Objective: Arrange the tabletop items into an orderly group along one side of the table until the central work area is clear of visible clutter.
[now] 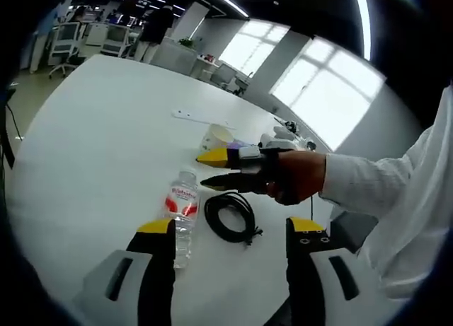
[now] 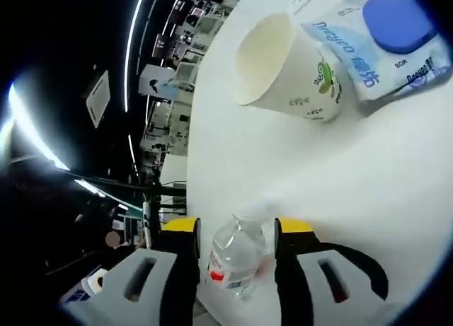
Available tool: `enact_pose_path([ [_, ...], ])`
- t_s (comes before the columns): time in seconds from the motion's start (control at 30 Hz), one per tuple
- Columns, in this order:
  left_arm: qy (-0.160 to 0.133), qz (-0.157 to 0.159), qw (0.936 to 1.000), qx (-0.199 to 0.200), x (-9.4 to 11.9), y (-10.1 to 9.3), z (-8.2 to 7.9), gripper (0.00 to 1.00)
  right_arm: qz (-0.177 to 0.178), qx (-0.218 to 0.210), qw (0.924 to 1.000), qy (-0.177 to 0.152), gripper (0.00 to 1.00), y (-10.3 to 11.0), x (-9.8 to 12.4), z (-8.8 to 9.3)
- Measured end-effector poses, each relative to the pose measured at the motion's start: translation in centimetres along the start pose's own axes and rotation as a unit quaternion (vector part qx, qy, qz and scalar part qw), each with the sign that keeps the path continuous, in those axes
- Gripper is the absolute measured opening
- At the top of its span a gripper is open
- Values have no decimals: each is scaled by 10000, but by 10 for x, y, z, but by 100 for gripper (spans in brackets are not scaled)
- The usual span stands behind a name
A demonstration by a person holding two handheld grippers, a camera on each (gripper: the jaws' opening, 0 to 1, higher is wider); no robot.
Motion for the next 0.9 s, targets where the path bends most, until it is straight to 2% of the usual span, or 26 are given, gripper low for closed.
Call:
enact_pose_path([
  [0.27,-54,24,9999,98,-1,5,4,63,101,-89,9999,44,35,-8,-13,1],
  [0.5,-76,7,9998,166,-1,10,8,63,49,-196,9998,37,30,-10,-22,1],
  [0.9,-126,-17,9997,219,-2,13,10,63,8,-263,9997,-26,21,-10,-25,1],
])
Point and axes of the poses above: the point that each gripper's makers call its tool centre point, and the gripper's own axes: x roughly backward along the fingers, y roughly to its left, z roughly out of its underside, the point moved 1 cm from there along x, roughly backward along the fingers, and after that the axes turned 2 degrees about -y, right-handed, at the moved point
